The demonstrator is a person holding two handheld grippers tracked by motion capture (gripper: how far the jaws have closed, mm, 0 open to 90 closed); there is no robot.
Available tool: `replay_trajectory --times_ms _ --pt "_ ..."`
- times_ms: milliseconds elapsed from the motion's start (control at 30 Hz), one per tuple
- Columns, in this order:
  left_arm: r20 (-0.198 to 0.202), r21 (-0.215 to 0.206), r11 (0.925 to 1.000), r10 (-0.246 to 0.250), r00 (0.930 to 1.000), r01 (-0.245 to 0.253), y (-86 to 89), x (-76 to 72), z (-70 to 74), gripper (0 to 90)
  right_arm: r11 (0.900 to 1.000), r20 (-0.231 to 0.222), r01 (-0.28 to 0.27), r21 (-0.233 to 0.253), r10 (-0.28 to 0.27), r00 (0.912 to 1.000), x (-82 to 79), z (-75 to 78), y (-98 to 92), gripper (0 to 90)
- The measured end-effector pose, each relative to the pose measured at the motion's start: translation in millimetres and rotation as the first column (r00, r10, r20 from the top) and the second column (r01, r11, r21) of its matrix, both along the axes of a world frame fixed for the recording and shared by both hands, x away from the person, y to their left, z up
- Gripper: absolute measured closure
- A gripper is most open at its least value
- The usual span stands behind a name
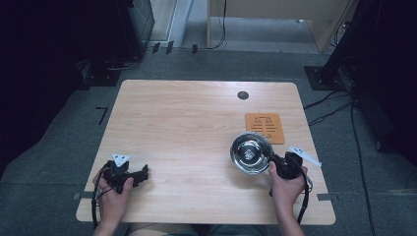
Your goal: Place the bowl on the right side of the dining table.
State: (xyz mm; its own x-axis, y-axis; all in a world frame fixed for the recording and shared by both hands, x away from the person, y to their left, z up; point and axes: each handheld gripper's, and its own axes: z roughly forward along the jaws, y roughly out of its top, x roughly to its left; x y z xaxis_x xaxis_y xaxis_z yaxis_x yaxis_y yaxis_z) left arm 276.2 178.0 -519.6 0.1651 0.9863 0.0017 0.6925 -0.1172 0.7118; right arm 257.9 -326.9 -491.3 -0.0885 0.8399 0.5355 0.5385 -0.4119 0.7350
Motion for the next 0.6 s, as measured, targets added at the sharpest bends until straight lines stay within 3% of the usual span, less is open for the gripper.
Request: replay_trajectory --times_ms 600 --pt "0.000 0.000 1.0000 0.000 1.0000 0.000 0.0 0.0 0.0 1.2 0.998 0.008 0.054 0.021 -0.054 0.9985 1.3 2.2 -19.7 85.4"
